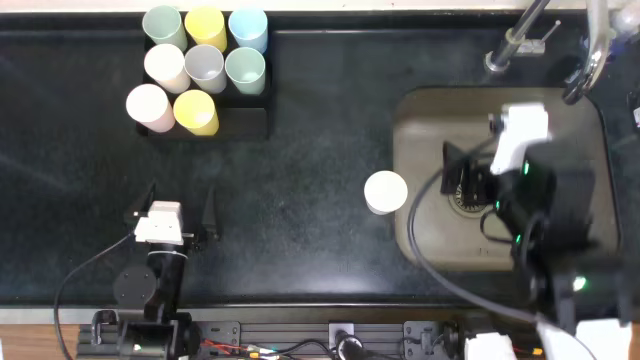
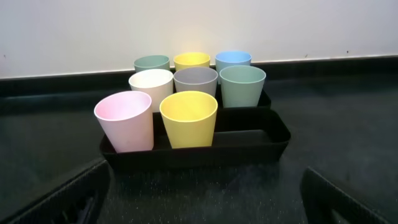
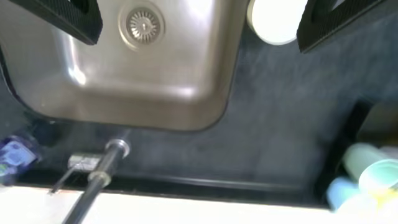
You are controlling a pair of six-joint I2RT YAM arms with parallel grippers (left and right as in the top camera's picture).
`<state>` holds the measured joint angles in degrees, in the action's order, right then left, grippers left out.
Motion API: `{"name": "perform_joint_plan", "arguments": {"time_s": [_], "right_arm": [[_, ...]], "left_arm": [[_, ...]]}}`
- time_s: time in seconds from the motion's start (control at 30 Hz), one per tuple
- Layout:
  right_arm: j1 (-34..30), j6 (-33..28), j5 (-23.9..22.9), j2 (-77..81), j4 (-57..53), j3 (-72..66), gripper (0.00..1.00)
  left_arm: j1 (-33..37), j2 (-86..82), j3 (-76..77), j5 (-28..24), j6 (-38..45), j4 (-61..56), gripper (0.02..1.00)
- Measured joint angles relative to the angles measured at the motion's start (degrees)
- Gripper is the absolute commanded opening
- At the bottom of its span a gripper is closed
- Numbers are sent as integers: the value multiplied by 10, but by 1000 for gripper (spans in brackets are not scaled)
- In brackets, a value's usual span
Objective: Store Cups
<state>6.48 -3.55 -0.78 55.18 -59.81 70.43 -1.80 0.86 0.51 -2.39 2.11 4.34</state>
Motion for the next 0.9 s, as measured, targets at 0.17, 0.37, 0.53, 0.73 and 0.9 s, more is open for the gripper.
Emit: {"name": "perform_joint_plan", "arguments": {"time_s": [0.17, 0.37, 0.53, 0.73, 0.9], "right_arm": [[0, -29, 65, 120, -143, 115, 996], [1, -39, 126, 254, -256, 159, 998], [16, -37, 146, 323, -287, 159, 998], [57, -29, 148, 374, -300, 159, 996], [78, -7, 117, 413, -301, 159, 998]], "left_arm": [[0, 0, 0, 0, 0, 0, 1000], [0, 0, 0, 0, 0, 0, 1000], [0, 0, 0, 0, 0, 0, 1000], [0, 0, 0, 0, 0, 0, 998], [0, 0, 0, 0, 0, 0, 1000]]}}
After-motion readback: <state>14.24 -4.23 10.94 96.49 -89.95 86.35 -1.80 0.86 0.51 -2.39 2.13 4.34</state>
